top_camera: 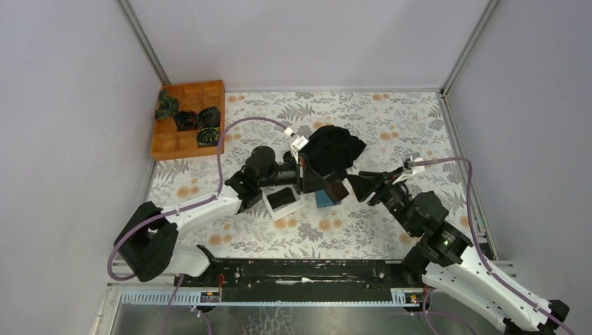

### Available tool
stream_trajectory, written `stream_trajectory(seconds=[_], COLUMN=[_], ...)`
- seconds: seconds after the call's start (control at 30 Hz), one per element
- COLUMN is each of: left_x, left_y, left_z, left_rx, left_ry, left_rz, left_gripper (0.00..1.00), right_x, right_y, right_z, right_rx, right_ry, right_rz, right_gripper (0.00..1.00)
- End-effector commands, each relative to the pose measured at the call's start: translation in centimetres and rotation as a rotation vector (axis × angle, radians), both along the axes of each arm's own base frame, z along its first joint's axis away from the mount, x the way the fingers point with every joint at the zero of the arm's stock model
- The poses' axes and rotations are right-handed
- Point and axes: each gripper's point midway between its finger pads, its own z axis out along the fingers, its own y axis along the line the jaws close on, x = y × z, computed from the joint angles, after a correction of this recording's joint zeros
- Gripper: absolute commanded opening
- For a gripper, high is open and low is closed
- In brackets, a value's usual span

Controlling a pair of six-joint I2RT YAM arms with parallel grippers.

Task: Put the credit cards into the card holder
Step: Pick up the credit card from the storage box.

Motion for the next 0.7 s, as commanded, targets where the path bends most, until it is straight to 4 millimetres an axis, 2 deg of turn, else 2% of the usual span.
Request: stream_trajectory(seconds=[0.0,0.2,0.47,0.67], left_x=[-4.3,-5.6,-6.2,-6.2], left_y=[-0.2,0.5,1.0,1.2], left_z=[-1.0,-0.6,0.0,0.0], left_rx=[0.03,0.024,0.004,0.016], left_ry=[0.046,0.025,0.023,0.018], left_rz=[-0.295,-0.359,-0.414,-0.428], left_gripper=[0.0,0.0,0.0,0.0], right_x=[-0.5,-1.6,-4.3,-5.5], right_y=[0.0,0.7,3.0,3.9], right_z=[-1.8,-2.7,-4.0,-3.9], right_rx=[-0.255,-0.318,-0.276,-0.22], right_ry=[0.016,0.065,0.141,0.153], right_rz=[0.067,0.148,0.332,0.405], right_gripper=[0.59,0.6,0.59,0.56])
